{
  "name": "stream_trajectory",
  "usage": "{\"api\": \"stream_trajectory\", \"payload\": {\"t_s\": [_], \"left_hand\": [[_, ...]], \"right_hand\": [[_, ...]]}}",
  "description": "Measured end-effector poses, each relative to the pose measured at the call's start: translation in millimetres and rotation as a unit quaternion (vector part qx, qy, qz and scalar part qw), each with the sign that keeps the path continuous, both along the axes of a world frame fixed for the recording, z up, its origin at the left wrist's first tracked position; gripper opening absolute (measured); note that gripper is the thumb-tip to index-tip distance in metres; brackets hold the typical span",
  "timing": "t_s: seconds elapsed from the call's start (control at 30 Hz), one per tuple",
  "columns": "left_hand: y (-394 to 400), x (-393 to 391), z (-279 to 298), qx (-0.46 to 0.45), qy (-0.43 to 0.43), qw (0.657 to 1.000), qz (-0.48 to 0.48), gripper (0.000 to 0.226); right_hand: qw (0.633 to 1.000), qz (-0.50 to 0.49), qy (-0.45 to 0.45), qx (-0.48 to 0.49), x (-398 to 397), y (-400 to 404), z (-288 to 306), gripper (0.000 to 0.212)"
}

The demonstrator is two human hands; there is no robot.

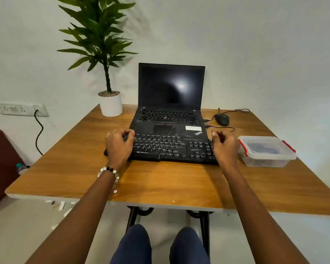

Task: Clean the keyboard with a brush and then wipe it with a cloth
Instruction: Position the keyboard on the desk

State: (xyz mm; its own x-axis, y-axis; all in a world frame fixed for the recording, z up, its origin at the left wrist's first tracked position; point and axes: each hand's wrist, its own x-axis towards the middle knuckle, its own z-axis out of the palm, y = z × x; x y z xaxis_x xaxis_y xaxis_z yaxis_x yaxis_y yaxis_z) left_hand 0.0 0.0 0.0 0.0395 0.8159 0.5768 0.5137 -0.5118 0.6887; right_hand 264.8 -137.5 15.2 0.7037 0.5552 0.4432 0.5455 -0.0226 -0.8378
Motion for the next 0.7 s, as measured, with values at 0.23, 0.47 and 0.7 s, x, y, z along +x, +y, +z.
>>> {"api": "stream_trajectory", "payload": {"t_s": [0.23,0.47,0.7], "left_hand": [[8,-21,-26,-0.153,0.041,0.983,0.097,0.04],[20,-25,-42,-0.179,0.016,0.981,0.075,0.068],[22,-27,-42,-0.211,0.005,0.974,0.077,0.069]], "right_hand": [[0.987,-0.089,-0.048,-0.127,3,-14,-36,0.026],[0.974,-0.123,-0.081,-0.174,5,-10,-53,0.042],[0.976,-0.114,-0.083,-0.164,9,-8,-59,0.046]]}}
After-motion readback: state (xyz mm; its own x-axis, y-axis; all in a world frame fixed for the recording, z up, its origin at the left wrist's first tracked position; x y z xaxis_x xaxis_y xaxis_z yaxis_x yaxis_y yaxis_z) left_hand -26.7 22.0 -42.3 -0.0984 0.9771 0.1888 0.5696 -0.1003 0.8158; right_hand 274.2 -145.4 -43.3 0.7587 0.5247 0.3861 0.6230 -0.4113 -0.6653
